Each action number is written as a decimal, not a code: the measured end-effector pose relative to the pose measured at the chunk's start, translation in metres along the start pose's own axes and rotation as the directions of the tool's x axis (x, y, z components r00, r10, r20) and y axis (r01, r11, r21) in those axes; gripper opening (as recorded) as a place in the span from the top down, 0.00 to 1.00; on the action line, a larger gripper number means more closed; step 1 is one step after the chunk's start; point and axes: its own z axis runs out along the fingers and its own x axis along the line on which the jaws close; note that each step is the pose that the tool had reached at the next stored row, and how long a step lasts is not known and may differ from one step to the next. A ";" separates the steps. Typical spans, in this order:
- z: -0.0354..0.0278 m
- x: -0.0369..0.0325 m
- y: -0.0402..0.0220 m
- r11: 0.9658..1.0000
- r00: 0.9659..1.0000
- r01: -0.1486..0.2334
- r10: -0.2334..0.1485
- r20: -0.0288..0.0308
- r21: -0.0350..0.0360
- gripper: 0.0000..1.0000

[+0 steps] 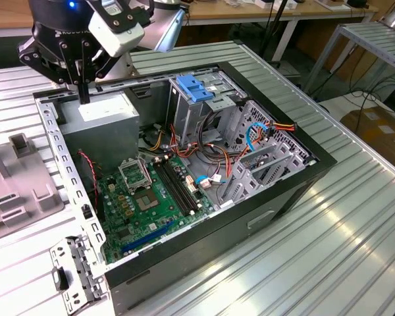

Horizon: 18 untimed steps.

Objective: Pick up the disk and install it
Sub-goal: 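Reach for the disk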

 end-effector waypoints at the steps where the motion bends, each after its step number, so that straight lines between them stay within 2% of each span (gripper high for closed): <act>1: -0.0001 0.0005 0.0000 1.000 1.000 0.000 0.000 0.000 0.000 0.89; 18: -0.0001 0.0037 -0.0003 1.000 1.000 0.000 0.000 0.000 0.000 0.89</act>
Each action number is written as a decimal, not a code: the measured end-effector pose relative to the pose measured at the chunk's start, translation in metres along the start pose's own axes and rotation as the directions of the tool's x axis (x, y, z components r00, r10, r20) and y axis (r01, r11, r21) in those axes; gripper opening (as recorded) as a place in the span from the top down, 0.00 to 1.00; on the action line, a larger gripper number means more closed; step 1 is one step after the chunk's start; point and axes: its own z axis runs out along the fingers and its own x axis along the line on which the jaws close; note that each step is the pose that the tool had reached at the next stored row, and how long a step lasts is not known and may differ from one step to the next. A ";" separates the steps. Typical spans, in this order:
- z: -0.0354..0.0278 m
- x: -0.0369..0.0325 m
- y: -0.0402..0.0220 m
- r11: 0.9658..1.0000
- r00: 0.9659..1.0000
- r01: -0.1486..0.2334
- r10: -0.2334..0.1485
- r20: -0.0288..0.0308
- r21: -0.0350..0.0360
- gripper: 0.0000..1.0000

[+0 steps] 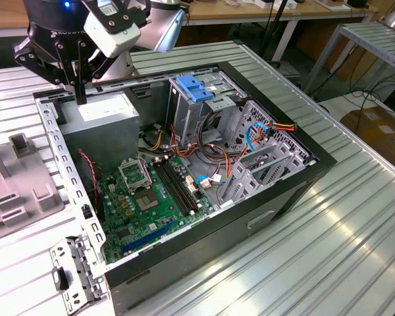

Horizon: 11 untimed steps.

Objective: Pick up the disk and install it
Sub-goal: 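Reach for the disk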

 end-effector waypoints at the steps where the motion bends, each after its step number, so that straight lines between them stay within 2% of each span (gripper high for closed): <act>1: 0.0000 0.0003 0.0000 1.000 1.000 0.000 0.000 0.000 0.000 0.89; 11: -0.0001 0.0033 -0.0003 1.000 1.000 0.000 0.000 0.000 0.000 0.89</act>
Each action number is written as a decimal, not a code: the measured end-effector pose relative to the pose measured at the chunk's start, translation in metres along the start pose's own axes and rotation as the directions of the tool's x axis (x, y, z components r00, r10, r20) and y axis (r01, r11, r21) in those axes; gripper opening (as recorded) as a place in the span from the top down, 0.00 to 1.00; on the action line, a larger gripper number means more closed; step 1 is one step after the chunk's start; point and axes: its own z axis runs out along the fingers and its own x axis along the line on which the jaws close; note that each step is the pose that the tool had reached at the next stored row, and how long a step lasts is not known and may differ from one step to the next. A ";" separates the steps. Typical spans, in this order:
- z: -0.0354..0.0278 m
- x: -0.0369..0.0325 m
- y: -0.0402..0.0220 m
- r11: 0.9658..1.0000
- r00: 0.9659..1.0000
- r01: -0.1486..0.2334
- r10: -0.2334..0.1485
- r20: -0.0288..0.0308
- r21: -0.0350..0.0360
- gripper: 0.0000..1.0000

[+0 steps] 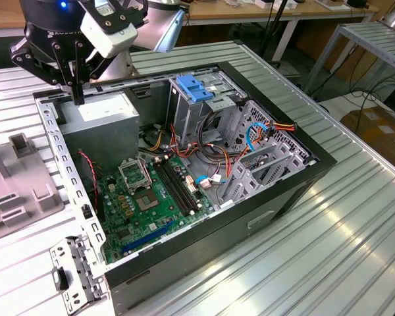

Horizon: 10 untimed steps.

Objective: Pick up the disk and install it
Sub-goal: 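Reach for the disk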

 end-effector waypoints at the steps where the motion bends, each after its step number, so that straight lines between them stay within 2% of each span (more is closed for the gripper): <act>1: 0.0000 0.0000 0.0000 1.000 1.000 0.000 0.000 0.000 0.000 0.89; 10: 0.0000 0.0013 -0.0001 1.000 1.000 0.000 0.000 0.000 0.000 0.89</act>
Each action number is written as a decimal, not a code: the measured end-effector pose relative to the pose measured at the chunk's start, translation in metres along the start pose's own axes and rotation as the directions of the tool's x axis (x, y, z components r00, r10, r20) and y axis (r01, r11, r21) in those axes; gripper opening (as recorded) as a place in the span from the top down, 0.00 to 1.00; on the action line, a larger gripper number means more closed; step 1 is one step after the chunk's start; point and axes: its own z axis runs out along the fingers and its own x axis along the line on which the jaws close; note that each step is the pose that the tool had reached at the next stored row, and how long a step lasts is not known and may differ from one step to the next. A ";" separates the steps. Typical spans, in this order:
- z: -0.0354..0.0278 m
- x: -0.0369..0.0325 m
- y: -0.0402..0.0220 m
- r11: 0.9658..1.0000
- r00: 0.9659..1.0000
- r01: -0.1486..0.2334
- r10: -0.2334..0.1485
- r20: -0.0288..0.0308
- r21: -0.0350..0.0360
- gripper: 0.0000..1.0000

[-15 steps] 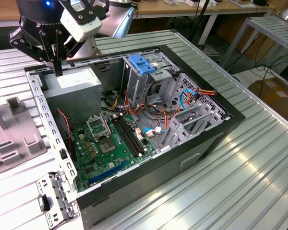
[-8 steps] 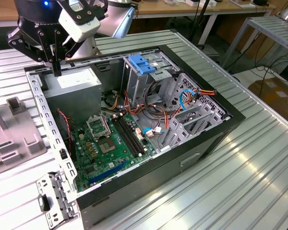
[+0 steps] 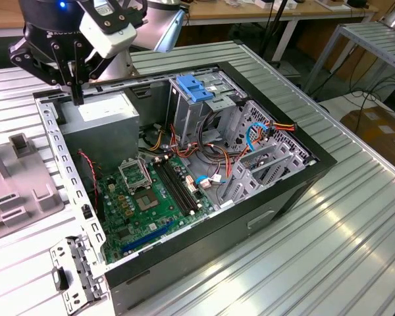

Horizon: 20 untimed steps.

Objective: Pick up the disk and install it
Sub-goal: 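Reach for the disk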

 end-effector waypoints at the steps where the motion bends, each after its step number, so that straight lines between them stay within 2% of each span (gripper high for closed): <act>1: 0.0000 0.0005 -0.0001 1.000 1.000 0.000 0.000 0.000 0.000 0.89; 9: -0.0002 0.0091 -0.0007 1.000 1.000 0.000 0.000 0.000 0.000 0.89; 20: -0.0005 0.0165 -0.0012 1.000 1.000 0.000 0.000 0.000 0.000 0.89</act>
